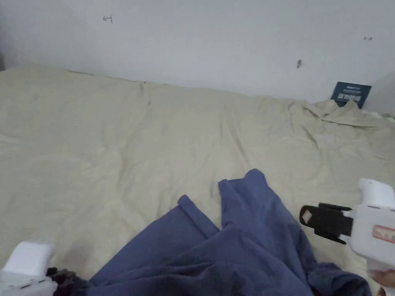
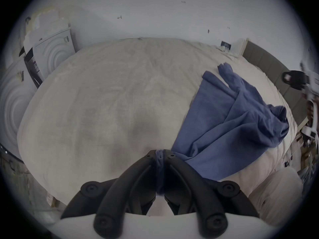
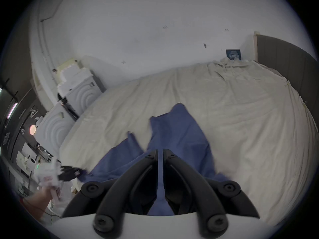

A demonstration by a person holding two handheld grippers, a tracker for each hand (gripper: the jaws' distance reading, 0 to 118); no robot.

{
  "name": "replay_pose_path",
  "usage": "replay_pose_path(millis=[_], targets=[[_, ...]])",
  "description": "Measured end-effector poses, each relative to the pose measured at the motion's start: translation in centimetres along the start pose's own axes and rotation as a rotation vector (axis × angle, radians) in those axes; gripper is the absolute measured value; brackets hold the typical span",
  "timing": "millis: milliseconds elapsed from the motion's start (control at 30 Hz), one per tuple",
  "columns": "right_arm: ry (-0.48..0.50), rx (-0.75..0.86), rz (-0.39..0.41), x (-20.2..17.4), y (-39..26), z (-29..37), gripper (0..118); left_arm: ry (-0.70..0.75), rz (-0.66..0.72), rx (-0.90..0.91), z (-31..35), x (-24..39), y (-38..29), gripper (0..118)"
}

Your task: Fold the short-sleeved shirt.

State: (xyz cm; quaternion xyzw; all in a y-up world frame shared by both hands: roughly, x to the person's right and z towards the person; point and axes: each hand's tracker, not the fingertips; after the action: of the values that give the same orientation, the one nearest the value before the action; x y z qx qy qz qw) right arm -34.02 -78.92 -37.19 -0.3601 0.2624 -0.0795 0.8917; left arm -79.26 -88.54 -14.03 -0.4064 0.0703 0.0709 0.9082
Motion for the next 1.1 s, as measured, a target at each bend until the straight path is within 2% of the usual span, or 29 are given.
replay_pose_path(millis=[67, 100, 133, 167, 200, 233, 267, 300, 467, 567, 667, 767, 833, 867, 967, 1000, 1067, 1100], targets=[[-0.075, -0.131, 0.031, 1.2, 2.7, -4.2, 9, -0.02, 0.063, 0.019, 0.2, -0.1, -0.4, 7], [-0.057, -0.217, 0.045, 1.9, 3.5, -6.2, 10, -0.029, 0.1, 0.03, 0.2, -0.1, -0.5, 7], [-0.057, -0.276, 0.022, 3.1, 4.3, -8.4, 13, -0.039, 0.145, 0.04, 0.2, -0.1, -0.7, 7], [-0.08, -0.311, 0.012, 3.6, 4.8, -9.9, 25, -0.045, 0.186, 0.05, 0.1, -0.1, -0.9, 7], [-0.128, -0.333, 0.015, 4.0, 5.0, -11.6, 63, -0.056, 0.231, 0.054, -0.1, -0.1, -1.2, 7], [-0.161, -0.355, 0.029, 4.3, 5.2, -13.1, 95, -0.072, 0.26, 0.05, -0.3, -0.2, -1.4, 7], [-0.177, -0.368, 0.044, 4.2, 5.3, -14.3, 110, -0.079, 0.284, 0.046, -0.6, -0.2, -1.5, 7], [-0.195, -0.365, 0.052, 4.2, 5.4, -15.2, 110, -0.076, 0.295, 0.044, -0.7, -0.2, -1.7, 7], [-0.269, -0.437, -0.008, 5.0, 6.0, -20.5, 110, -0.068, 0.315, 0.057, -0.2, -0.2, -1.8, 7], [-0.352, -0.455, 0.005, 5.4, 5.5, -22.6, 110, -0.057, 0.322, 0.077, 0.1, -0.6, -1.7, 7], [-0.354, -0.496, 0.03, 5.9, 4.7, -23.8, 111, -0.078, 0.326, 0.074, 0.0, -1.1, -1.6, 7], [-0.354, -0.472, 0.022, 5.6, 4.6, -23.9, 110, -0.072, 0.319, 0.064, -0.3, -1.0, -1.6, 7], [-0.372, -0.472, 0.044, 5.0, 4.7, -23.5, 106, -0.074, 0.315, 0.061, -0.4, -0.9, -1.5, 7], [-0.377, -0.475, 0.05, 4.8, 4.7, -23.4, 102, -0.071, 0.31, 0.066, -0.4, -0.8, -1.3, 7], [-0.358, -0.465, 0.073, 3.5, 4.9, -22.7, 75, -0.082, 0.305, 0.062, -0.5, -0.5, -0.9, 7], [-0.348, -0.46, 0.086, 3.0, 4.9, -22.6, 58, -0.085, 0.301, 0.061, -0.4, -0.4, -0.7, 7], [-0.32, -0.452, 0.107, 2.1, 4.7, -22.3, 49, -0.093, 0.289, 0.062, -0.3, 0.0, -0.5, 7], [-0.309, -0.45, 0.1, 1.8, 4.7, -22.2, 37, -0.092, 0.281, 0.062, -0.2, 0.1, -0.4, 7]])
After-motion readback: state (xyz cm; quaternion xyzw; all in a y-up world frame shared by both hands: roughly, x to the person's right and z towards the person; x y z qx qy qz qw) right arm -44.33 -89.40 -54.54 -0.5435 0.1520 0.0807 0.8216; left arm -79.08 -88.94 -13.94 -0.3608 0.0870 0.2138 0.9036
